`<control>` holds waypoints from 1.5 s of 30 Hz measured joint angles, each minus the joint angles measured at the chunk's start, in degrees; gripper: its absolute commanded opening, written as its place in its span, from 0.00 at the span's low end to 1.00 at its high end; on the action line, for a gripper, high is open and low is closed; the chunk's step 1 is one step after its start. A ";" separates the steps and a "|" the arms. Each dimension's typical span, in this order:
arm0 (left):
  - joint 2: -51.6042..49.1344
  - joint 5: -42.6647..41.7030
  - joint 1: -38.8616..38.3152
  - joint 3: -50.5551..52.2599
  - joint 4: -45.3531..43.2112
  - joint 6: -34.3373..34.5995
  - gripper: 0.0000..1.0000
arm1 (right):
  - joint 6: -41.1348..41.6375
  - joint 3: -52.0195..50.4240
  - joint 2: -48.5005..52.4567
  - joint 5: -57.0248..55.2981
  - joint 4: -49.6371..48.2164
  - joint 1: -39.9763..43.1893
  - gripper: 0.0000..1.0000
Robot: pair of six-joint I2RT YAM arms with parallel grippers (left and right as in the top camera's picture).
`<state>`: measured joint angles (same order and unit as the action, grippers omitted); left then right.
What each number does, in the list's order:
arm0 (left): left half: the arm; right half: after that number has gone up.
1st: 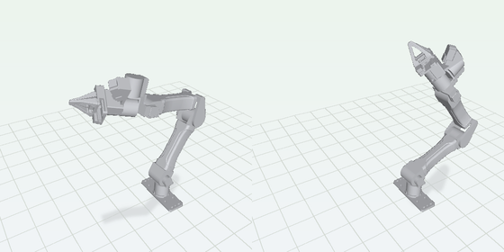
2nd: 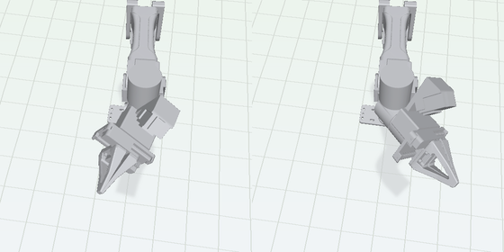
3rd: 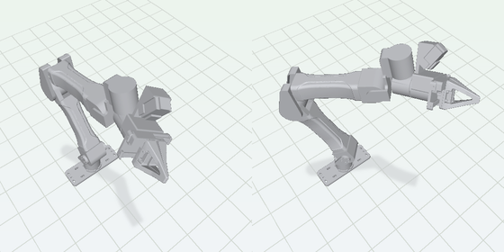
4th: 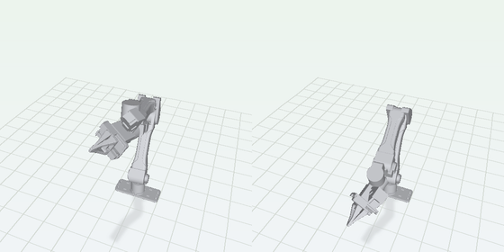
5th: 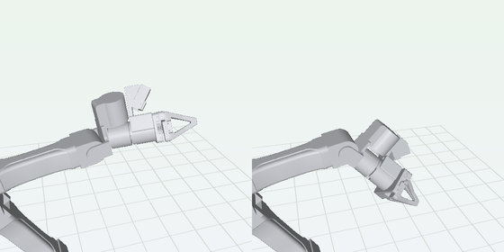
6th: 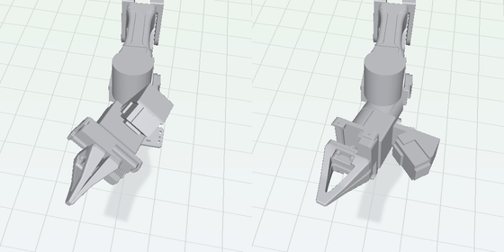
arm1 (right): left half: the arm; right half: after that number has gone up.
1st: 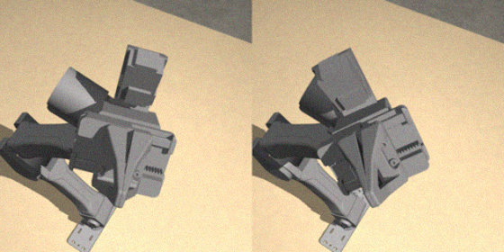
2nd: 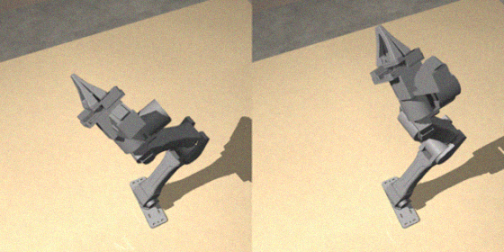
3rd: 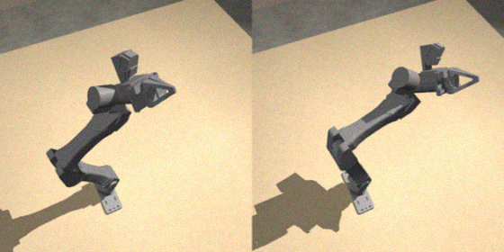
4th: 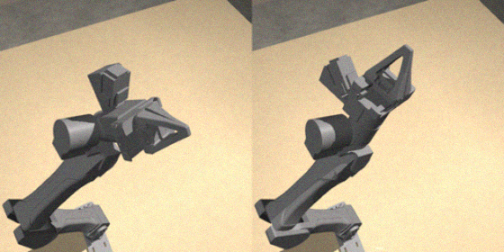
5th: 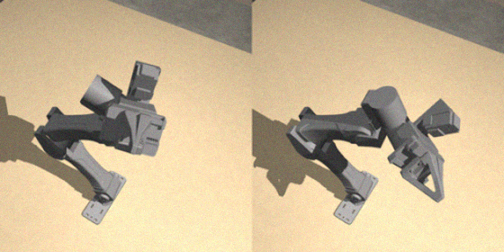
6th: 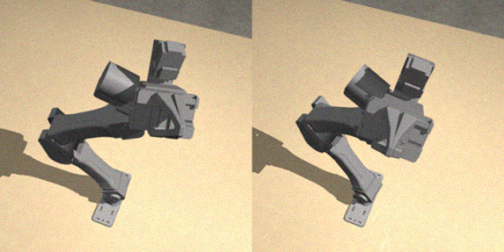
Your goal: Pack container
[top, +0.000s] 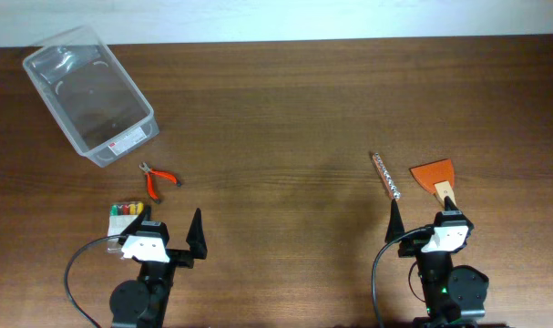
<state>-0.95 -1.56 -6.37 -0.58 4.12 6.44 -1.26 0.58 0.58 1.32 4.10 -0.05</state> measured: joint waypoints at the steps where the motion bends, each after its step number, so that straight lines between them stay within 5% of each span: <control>1: 0.00 0.00 0.00 0.00 -0.02 0.00 0.99 | 0.00 0.00 0.00 0.00 0.00 0.00 0.99; 22: 0.00 1.84 0.00 0.00 0.07 0.00 0.99 | 0.20 0.00 0.00 -0.02 -0.07 0.00 0.99; 32: -0.83 3.89 0.00 -1.20 1.60 4.20 0.99 | 10.58 1.27 1.55 0.00 -0.68 0.00 0.99; 37: -10.71 8.35 0.00 -12.33 7.32 6.95 0.99 | 12.22 11.30 13.14 0.00 0.46 0.00 0.99; 45: -41.53 15.30 1.38 -41.75 21.03 8.28 0.99 | 8.90 39.87 44.87 1.27 11.26 0.00 0.99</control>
<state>-42.48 13.74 -4.99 -42.33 25.15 14.72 7.64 40.45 45.45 2.59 15.35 -0.05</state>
